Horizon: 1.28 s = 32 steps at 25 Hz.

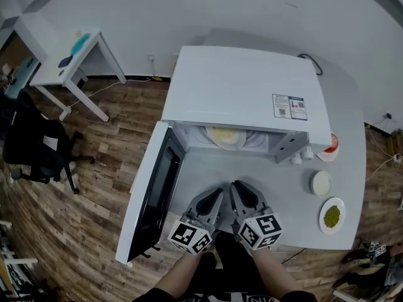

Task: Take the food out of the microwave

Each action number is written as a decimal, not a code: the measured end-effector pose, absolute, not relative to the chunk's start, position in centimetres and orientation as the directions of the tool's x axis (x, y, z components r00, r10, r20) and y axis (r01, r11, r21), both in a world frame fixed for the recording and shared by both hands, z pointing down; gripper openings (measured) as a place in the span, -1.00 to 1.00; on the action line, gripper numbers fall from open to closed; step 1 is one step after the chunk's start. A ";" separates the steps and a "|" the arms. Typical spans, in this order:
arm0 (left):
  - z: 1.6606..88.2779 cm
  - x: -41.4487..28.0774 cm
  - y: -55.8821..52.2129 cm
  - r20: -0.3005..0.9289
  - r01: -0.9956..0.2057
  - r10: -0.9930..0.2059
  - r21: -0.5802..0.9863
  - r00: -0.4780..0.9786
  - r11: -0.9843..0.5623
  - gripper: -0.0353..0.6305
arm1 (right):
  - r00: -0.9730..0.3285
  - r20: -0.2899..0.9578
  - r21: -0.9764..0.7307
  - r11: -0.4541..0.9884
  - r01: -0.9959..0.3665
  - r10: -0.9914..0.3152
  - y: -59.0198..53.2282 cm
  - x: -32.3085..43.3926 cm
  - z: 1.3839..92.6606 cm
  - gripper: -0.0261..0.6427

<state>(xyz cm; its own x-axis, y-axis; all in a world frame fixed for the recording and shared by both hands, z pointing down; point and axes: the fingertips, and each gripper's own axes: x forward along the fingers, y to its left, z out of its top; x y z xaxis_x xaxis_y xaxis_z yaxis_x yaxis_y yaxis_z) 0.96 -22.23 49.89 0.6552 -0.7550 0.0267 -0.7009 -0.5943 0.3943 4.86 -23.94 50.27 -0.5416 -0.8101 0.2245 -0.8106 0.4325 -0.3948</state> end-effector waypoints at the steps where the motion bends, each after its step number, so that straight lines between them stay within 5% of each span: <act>1: 49.9 0.8 -22.6 0.029 -0.708 -0.761 0.391 0.648 -0.588 -0.84 | -0.535 0.228 -0.407 0.419 -0.811 -0.813 -24.5 5.0 50.5 -0.78; 13: 50.6 0.3 -25.6 0.029 -0.738 -0.788 0.375 0.615 -0.561 -0.84 | -0.533 0.246 -0.672 0.254 -0.696 -0.809 -30.3 5.8 52.5 -0.76; 21: 51.2 -0.5 -25.4 0.049 -0.749 -0.794 0.373 0.606 -0.548 -0.84 | -0.536 0.205 -0.867 0.101 -0.487 -0.819 -33.5 6.0 53.1 -0.54; 32: 51.1 -0.7 -25.2 0.048 -0.745 -0.790 0.372 0.611 -0.554 -0.84 | -0.456 0.266 -0.921 -0.084 -0.380 -0.849 -36.3 7.2 53.9 -0.47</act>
